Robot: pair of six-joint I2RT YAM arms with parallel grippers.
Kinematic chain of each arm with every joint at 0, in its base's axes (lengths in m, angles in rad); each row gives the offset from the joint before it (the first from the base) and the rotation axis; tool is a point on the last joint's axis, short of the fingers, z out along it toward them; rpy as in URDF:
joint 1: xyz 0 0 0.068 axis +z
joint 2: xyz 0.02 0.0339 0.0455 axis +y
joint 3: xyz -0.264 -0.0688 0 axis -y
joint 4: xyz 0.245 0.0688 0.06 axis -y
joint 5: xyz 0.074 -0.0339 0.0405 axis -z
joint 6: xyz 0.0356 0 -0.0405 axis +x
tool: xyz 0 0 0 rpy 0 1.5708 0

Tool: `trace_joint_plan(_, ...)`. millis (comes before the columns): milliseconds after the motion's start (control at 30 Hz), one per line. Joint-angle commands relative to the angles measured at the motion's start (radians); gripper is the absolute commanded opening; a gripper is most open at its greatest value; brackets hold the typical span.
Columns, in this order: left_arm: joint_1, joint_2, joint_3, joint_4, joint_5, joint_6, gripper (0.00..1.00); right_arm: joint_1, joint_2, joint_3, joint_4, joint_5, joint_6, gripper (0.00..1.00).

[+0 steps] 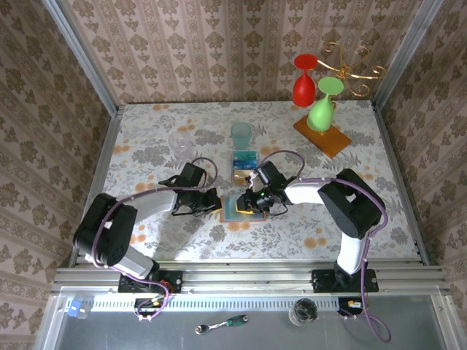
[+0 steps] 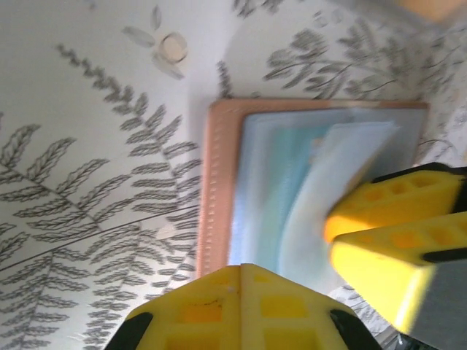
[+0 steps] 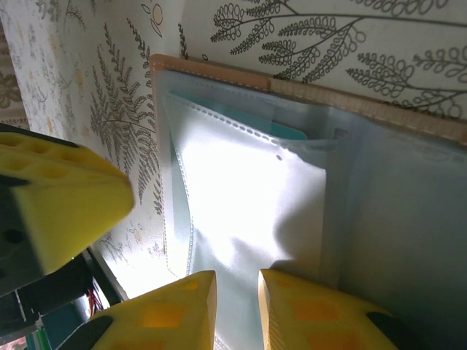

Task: Take the credit cards out of the card holder

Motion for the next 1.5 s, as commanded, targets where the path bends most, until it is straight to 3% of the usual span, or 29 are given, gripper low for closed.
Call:
trace_joint_plan(0, -0.020, -0.021, 0.040, -0.011, -0.009, -0.030, 0.08, -0.012, -0.016, -0.029, 0.025, -0.021, 0.004, 0.25)
trace_joint_plan(367, -0.048, 0.086, 0.033, 0.128, 0.047, -0.078, 0.22, -0.022, -0.012, -0.048, 0.049, -0.026, 0.012, 0.24)
trace_joint_plan(1467, -0.062, 0.138, 0.029, 0.174, 0.048, -0.118, 0.28, -0.023, -0.011, -0.071, 0.084, -0.037, 0.024, 0.24)
